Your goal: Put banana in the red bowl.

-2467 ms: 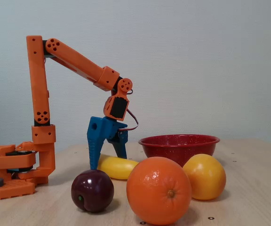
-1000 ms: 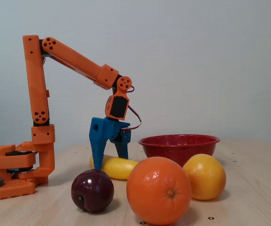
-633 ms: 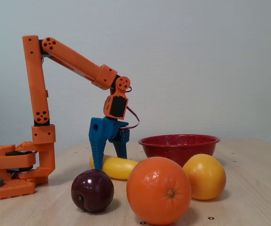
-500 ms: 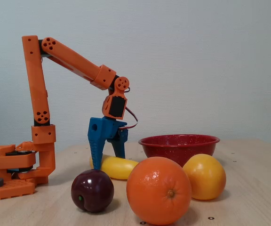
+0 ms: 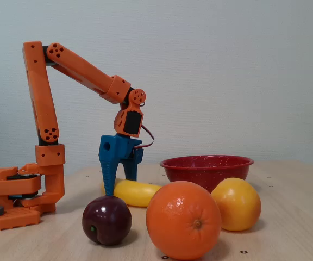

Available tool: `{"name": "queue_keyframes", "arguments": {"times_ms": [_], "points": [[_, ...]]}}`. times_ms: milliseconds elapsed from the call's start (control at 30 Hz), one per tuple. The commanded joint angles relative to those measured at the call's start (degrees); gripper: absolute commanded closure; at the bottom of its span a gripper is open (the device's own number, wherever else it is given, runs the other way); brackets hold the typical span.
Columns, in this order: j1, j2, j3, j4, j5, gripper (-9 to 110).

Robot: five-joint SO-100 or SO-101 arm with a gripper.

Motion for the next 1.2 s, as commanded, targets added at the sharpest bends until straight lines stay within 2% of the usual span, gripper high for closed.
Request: {"name": "queue_keyframes", "arguments": {"times_ms": [0,400,1167], "points": [[-0.5,0.2,2.5,0.1,-0.9,84],[-0.3,-0.1,2.4,0.2,-1.0,99],[5.7,1.0,-0.5,5.0,0.3,102]]}}
